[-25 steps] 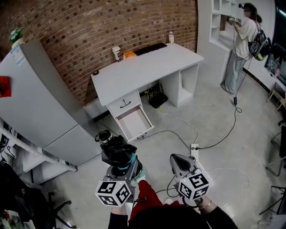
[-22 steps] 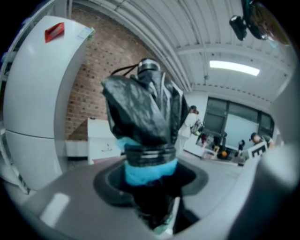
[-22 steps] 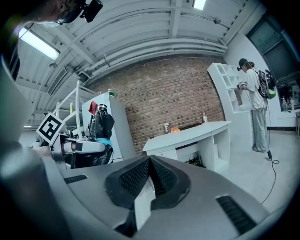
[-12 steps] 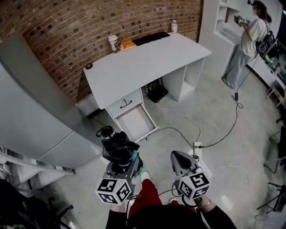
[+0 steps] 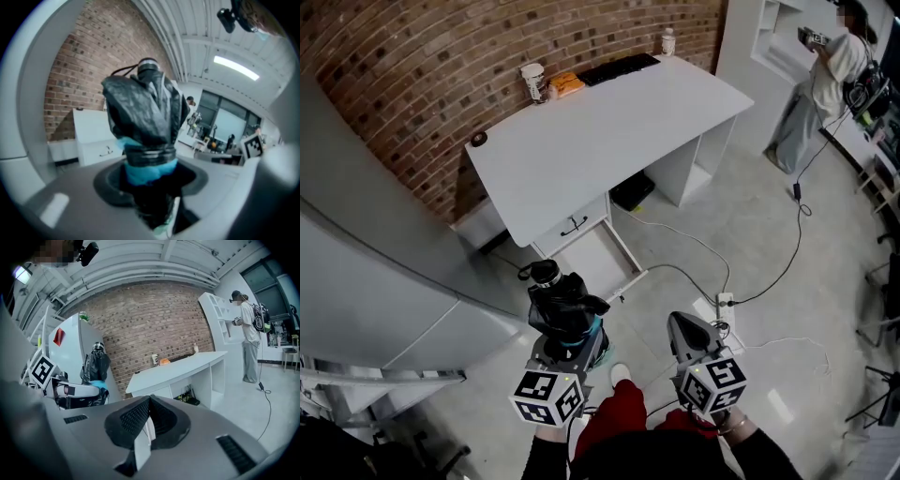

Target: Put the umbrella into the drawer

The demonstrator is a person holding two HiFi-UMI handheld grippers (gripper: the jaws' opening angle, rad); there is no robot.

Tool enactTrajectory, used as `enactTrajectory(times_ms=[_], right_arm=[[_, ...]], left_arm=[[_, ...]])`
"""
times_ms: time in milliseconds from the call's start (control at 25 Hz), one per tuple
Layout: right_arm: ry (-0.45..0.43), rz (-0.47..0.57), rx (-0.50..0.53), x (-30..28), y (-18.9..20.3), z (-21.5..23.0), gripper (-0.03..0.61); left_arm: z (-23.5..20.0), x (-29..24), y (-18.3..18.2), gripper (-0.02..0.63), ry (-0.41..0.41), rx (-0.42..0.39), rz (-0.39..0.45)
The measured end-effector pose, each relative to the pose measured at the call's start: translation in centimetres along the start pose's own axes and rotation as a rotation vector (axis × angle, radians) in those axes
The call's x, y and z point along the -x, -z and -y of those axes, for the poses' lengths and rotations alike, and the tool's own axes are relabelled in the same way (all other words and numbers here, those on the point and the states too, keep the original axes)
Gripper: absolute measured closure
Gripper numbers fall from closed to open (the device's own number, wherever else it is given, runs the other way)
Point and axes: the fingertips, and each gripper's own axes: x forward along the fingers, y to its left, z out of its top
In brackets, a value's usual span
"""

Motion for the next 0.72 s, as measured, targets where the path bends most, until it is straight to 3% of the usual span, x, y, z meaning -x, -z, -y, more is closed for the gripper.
enactTrajectory(times_ms=[280, 720], right_arm=[[0.067, -0.019, 0.024, -2.8, 0.9, 0.6, 0.577], [0.156, -0.103, -0.019, -6.7, 5.7, 5.0, 0.577]], left_arm=[[-2.9, -2.9, 0.5, 0.396, 0.060, -0.040, -0.064], [-6.7, -10.3, 4.8, 0.396, 0.113, -0.135, -0.231]])
